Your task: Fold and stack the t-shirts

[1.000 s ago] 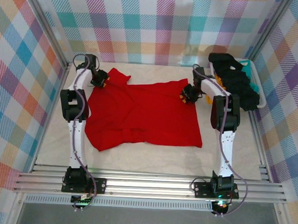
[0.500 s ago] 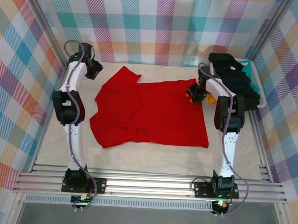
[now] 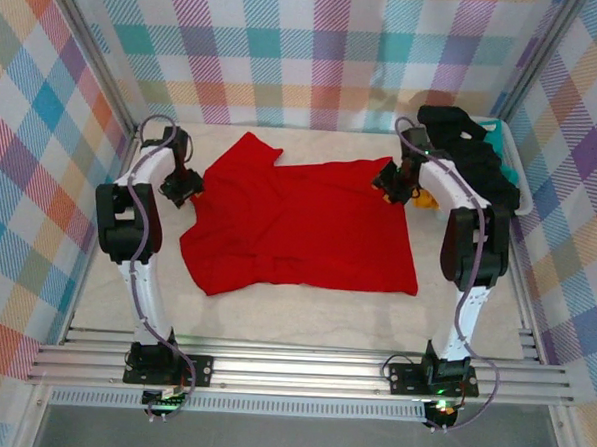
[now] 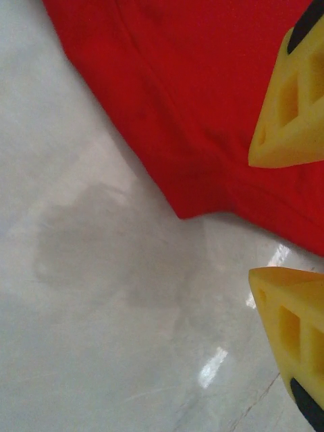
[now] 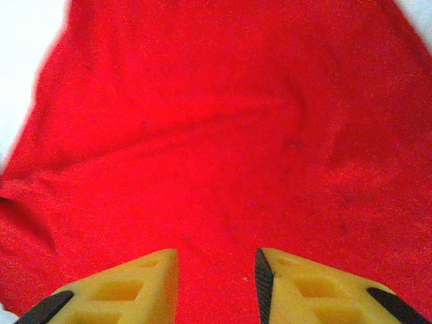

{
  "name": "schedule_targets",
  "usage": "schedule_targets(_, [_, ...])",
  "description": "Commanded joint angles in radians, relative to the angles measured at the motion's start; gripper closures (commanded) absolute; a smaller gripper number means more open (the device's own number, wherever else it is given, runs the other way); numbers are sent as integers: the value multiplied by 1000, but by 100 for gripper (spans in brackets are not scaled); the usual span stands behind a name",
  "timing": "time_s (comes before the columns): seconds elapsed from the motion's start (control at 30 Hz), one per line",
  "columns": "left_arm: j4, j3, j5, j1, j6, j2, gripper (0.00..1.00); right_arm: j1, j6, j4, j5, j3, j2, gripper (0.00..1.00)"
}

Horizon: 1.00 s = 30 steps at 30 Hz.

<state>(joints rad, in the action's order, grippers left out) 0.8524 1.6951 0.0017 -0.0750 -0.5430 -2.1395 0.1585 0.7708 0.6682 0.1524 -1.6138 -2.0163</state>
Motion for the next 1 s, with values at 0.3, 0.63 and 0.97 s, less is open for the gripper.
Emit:
schedule_targets(0.3, [-187, -128, 60, -12, -87, 37, 59, 3, -44, 62, -7, -85, -145, 64])
schedule_targets(0.63, [-418, -231, 114, -18, -103, 121, 57, 2, -50, 68, -5, -100, -163, 64])
schedule_targets(0.97, [-382, -242, 110, -23, -77, 106, 69, 1, -42, 83, -38, -110, -175, 64])
